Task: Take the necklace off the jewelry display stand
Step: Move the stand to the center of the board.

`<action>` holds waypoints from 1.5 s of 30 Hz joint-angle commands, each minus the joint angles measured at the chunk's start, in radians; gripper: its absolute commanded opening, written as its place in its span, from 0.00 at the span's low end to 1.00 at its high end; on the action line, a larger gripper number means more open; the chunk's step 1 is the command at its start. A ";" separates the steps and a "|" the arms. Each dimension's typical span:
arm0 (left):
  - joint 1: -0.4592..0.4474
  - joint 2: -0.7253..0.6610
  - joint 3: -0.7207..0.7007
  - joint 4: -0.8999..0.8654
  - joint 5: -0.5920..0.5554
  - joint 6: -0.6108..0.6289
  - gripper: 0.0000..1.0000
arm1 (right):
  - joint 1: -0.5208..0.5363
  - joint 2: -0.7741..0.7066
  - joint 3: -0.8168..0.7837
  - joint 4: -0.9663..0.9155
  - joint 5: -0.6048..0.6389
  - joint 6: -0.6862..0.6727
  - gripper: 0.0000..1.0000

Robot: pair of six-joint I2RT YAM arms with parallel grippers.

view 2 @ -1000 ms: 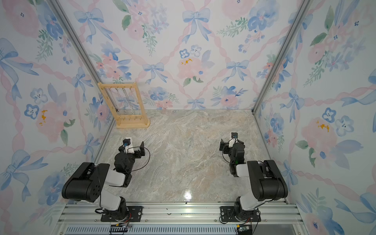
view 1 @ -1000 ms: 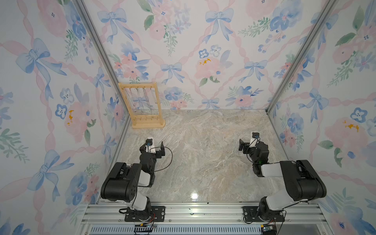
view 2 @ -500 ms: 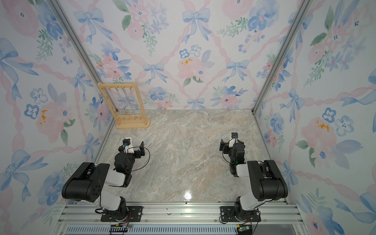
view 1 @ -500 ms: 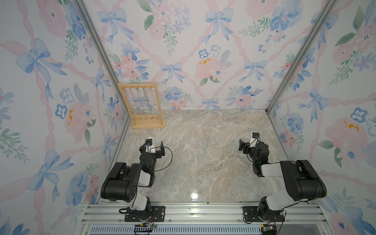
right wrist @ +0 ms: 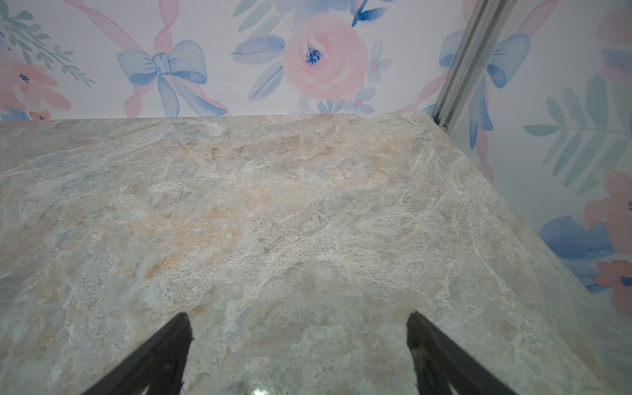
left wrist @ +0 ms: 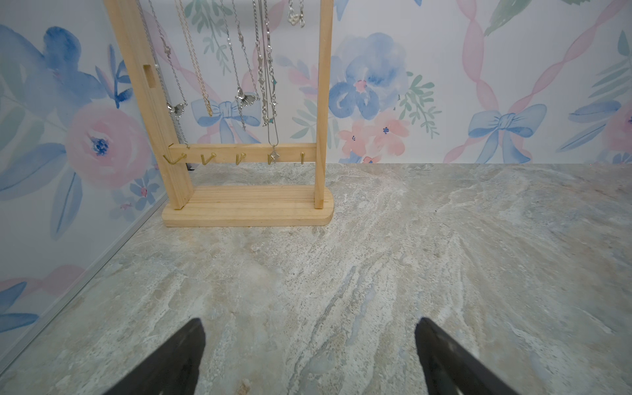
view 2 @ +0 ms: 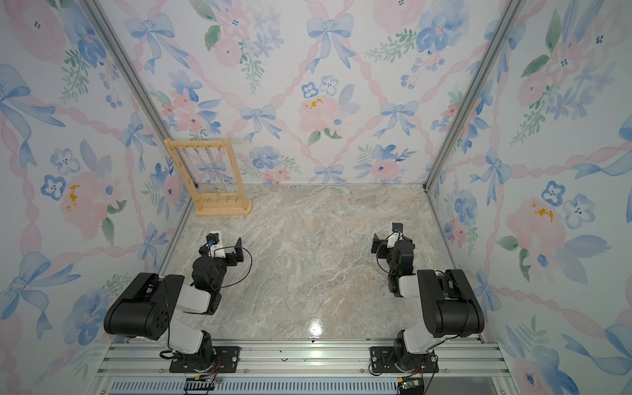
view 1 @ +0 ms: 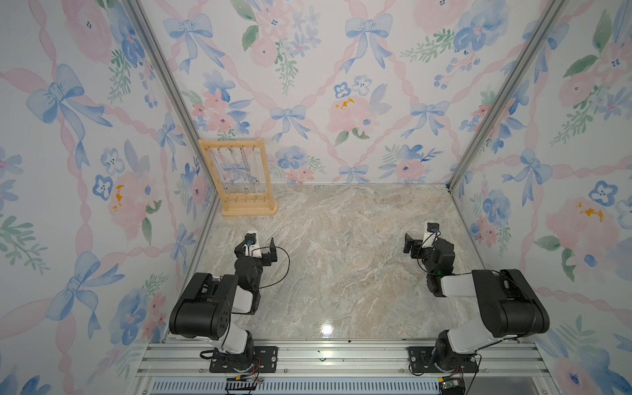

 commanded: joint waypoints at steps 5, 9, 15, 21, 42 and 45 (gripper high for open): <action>0.007 -0.001 0.015 0.011 0.011 -0.011 0.98 | 0.023 -0.006 -0.005 -0.001 0.017 -0.010 0.99; 0.007 -0.024 0.017 0.002 0.003 -0.012 0.98 | 0.049 -0.051 -0.054 0.062 0.046 -0.035 0.99; -0.003 -0.259 0.068 -0.232 -0.017 -0.014 0.98 | 0.109 -0.240 0.069 -0.301 0.046 -0.106 0.99; -0.028 -0.441 0.174 -0.285 -0.017 -0.220 0.98 | 0.200 -0.454 0.057 -0.298 0.181 -0.039 0.99; 0.289 -0.320 0.713 -1.110 0.047 -0.481 0.98 | -0.015 -0.636 -0.004 -0.405 0.144 0.681 0.99; 0.295 -0.269 0.741 -1.115 0.086 -0.471 0.98 | 0.017 -0.593 0.079 -0.506 0.107 0.621 0.99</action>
